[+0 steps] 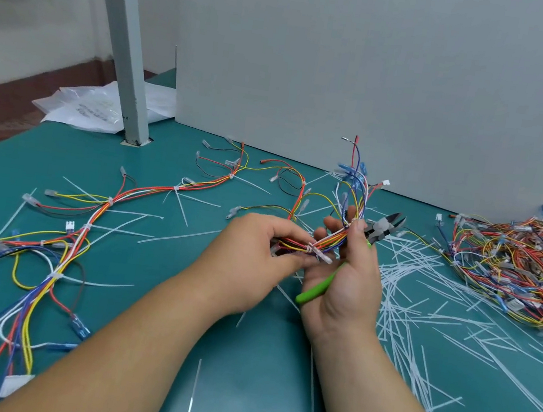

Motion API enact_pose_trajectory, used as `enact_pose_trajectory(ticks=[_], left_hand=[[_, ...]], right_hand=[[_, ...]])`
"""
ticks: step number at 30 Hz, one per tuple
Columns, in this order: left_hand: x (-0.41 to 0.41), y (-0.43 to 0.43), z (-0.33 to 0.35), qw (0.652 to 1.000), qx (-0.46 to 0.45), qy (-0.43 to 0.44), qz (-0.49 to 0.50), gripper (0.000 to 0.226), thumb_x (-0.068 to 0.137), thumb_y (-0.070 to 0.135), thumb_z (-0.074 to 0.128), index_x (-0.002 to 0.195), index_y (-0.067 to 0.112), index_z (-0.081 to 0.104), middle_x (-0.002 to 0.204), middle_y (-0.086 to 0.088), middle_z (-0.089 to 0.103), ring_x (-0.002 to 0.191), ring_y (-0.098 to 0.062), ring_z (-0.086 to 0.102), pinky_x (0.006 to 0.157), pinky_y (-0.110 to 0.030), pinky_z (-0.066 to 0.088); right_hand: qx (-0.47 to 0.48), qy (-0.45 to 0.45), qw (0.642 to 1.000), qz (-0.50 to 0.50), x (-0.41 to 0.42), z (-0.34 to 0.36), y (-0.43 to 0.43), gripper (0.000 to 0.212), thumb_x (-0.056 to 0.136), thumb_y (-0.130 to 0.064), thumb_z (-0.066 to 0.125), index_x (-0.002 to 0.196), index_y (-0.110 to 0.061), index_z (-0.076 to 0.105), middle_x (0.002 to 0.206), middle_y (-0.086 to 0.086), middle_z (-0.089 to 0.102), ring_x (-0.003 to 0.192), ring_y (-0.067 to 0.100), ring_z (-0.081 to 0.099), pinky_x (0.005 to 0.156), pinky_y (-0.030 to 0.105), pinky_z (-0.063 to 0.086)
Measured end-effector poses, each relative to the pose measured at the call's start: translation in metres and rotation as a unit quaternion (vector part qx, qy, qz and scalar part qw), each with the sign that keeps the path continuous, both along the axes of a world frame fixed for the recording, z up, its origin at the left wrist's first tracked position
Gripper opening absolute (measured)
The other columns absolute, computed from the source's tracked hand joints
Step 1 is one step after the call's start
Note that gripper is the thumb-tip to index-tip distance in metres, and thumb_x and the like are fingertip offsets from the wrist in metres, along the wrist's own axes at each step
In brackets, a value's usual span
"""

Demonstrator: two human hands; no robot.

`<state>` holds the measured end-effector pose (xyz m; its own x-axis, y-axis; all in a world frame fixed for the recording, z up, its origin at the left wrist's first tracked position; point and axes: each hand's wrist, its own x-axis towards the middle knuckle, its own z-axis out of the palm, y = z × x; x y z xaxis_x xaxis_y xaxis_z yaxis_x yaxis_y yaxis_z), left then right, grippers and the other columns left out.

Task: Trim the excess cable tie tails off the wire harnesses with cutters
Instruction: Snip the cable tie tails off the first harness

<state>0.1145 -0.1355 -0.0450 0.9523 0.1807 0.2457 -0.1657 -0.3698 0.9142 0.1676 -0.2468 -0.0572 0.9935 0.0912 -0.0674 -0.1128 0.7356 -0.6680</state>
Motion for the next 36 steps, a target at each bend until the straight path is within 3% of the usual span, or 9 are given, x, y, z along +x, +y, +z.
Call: enact_pose_trajectory(ticks=[3,9,14,17,21,25,29,32,36], left_hand=[[0.0,0.0,0.0,0.999,-0.007,-0.022,0.023,0.029,0.087,0.01,0.078,0.077,0.037,0.073,0.077,0.022,0.073,0.072,0.009,0.064,0.068,-0.005,0.043],[0.003,0.002,-0.001,0.996,-0.069,-0.037,0.052,0.021,0.089,0.007,0.074,0.084,0.027,0.075,0.076,0.014,0.074,0.069,0.002,0.064,0.069,-0.013,0.05],[0.005,0.004,-0.002,0.988,-0.126,-0.037,0.081,0.027,0.09,0.005,0.072,0.08,0.029,0.075,0.073,0.006,0.074,0.072,-0.009,0.07,0.079,-0.038,0.061],[0.006,0.004,-0.001,0.986,-0.139,-0.04,0.079,0.027,0.091,0.004,0.072,0.081,0.028,0.075,0.074,0.006,0.074,0.072,-0.01,0.069,0.083,-0.043,0.061],[0.005,0.002,0.001,0.988,-0.122,-0.054,0.082,0.027,0.09,0.002,0.073,0.085,0.029,0.073,0.077,0.014,0.071,0.071,-0.002,0.066,0.079,-0.028,0.056],[0.002,0.002,0.001,0.994,-0.013,-0.081,0.076,0.022,0.09,0.008,0.075,0.091,0.03,0.076,0.094,0.001,0.067,0.082,-0.002,0.065,0.075,-0.011,0.046],[0.001,0.002,-0.003,0.991,0.053,-0.088,0.082,0.022,0.089,0.013,0.075,0.1,0.032,0.078,0.095,0.006,0.063,0.087,-0.003,0.064,0.075,-0.01,0.044],[0.002,0.001,-0.004,0.994,0.006,-0.077,0.083,0.044,0.084,0.017,0.081,0.121,0.037,0.069,0.102,0.012,0.063,0.092,0.0,0.067,0.075,-0.005,0.043],[0.002,0.002,-0.005,0.99,-0.005,-0.042,0.135,0.103,0.073,0.041,0.089,0.153,0.046,0.024,0.105,0.027,0.063,0.105,0.007,0.061,0.085,-0.007,0.042]], right_hand=[[-0.011,-0.008,1.0,0.009,-0.001,-0.001,0.001,0.014,0.104,-0.025,0.058,0.105,-0.015,0.067,0.081,0.003,0.071,0.071,0.015,0.066,0.069,0.034,0.055],[-0.006,-0.016,1.0,0.023,-0.001,-0.003,0.002,0.025,0.104,-0.025,0.057,0.12,-0.007,0.066,0.101,0.01,0.076,0.088,0.021,0.072,0.079,0.036,0.06],[-0.053,-0.019,0.998,-0.035,0.0,-0.007,0.001,0.014,0.105,-0.014,0.057,0.113,-0.013,0.068,0.073,-0.002,0.064,0.066,0.012,0.06,0.068,0.031,0.051],[-0.093,-0.031,0.994,-0.043,-0.001,-0.009,0.004,0.01,0.105,-0.012,0.058,0.105,-0.015,0.067,0.061,-0.007,0.056,0.055,0.009,0.053,0.063,0.03,0.044],[-0.141,-0.071,0.987,-0.032,-0.005,-0.012,0.006,0.006,0.094,-0.026,0.069,0.097,-0.021,0.071,0.062,-0.007,0.055,0.056,0.008,0.053,0.06,0.028,0.043],[-0.2,-0.117,0.973,-0.022,-0.01,-0.011,0.007,0.016,0.082,-0.045,0.075,0.084,-0.029,0.076,0.072,-0.001,0.063,0.065,0.015,0.054,0.058,0.027,0.044],[-0.188,-0.117,0.975,-0.009,-0.012,-0.009,0.006,0.012,0.088,-0.035,0.069,0.087,-0.032,0.08,0.084,0.001,0.072,0.08,0.02,0.063,0.072,0.036,0.051],[-0.15,-0.092,0.984,0.003,-0.011,-0.007,0.006,0.014,0.096,-0.023,0.066,0.1,-0.019,0.078,0.097,0.008,0.077,0.095,0.031,0.072,0.087,0.046,0.057],[-0.033,-0.032,0.999,0.025,-0.006,0.0,0.004,0.015,0.105,-0.01,0.053,0.105,-0.011,0.068,0.085,0.005,0.073,0.074,0.017,0.07,0.067,0.036,0.061]])
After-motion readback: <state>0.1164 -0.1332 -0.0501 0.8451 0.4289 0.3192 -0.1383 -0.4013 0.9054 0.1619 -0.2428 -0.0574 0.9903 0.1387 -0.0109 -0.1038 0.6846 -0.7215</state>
